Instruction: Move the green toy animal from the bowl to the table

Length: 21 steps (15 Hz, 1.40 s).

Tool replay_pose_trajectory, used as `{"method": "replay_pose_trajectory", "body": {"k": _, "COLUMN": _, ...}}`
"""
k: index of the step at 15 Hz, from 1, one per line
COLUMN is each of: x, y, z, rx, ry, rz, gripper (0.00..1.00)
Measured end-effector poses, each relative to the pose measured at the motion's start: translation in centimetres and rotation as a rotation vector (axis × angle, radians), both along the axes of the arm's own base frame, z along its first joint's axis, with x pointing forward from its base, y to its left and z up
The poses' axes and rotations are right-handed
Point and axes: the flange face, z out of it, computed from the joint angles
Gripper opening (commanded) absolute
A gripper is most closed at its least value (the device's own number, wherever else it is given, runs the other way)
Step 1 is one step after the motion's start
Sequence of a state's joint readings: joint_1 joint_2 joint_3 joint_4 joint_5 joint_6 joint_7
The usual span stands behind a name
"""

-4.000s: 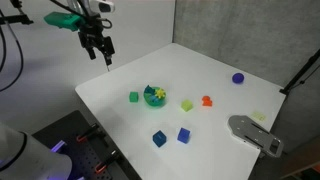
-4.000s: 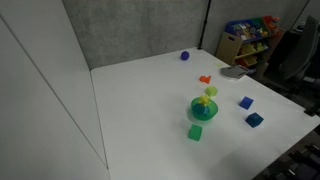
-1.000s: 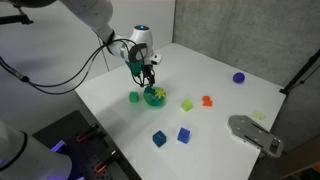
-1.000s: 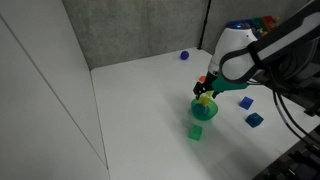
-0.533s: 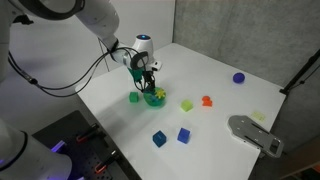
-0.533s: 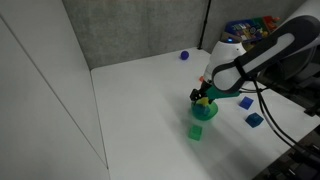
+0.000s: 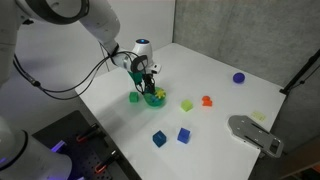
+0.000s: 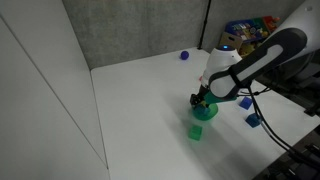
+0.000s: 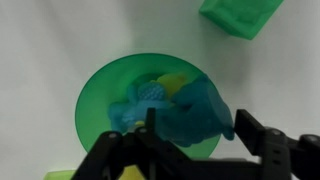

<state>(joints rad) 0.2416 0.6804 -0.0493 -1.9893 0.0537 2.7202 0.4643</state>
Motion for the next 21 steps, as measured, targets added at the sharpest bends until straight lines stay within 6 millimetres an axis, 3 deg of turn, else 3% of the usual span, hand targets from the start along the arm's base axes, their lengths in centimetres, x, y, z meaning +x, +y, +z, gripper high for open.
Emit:
{"method": "replay_pose_trajectory", "body": {"k": 4, "x": 0.1, "y": 0.2, "z": 0.1, "rx": -0.016, "ry": -0.006, "rz": 0.010, "gripper": 0.22}}
{"method": "replay_pose_trajectory", "body": {"k": 7, "x": 0.4, "y": 0.3, "z": 0.9, "rx": -0.019, "ry": -0.021, "rz": 0.012, "gripper": 0.09}}
{"method": "replay_pose_trajectory", "body": {"k": 10, "x": 1.0, "y": 0.4, "z": 3.1, "rx": -0.010, "ry": -0.048, "rz": 0.011, "gripper": 0.08}}
{"method": "replay_pose_trajectory", "body": {"k": 14, "x": 1.9, "y": 0.1, "z": 7.7, "rx": -0.006, "ry": -0.092, "rz": 0.012, "gripper": 0.08}}
{"method": "replay_pose_trajectory", "body": {"k": 17, "x": 2.5, "y": -2.2, "z": 10.4, "rx": -0.044, "ry": -0.122, "rz": 0.016, "gripper": 0.09}}
{"method": "replay_pose_trajectory", "body": {"k": 21, "x": 3.0, "y": -8.2, "z": 11.2, "rx": -0.138, "ry": -0.133, "rz": 0.003, "gripper": 0.09}}
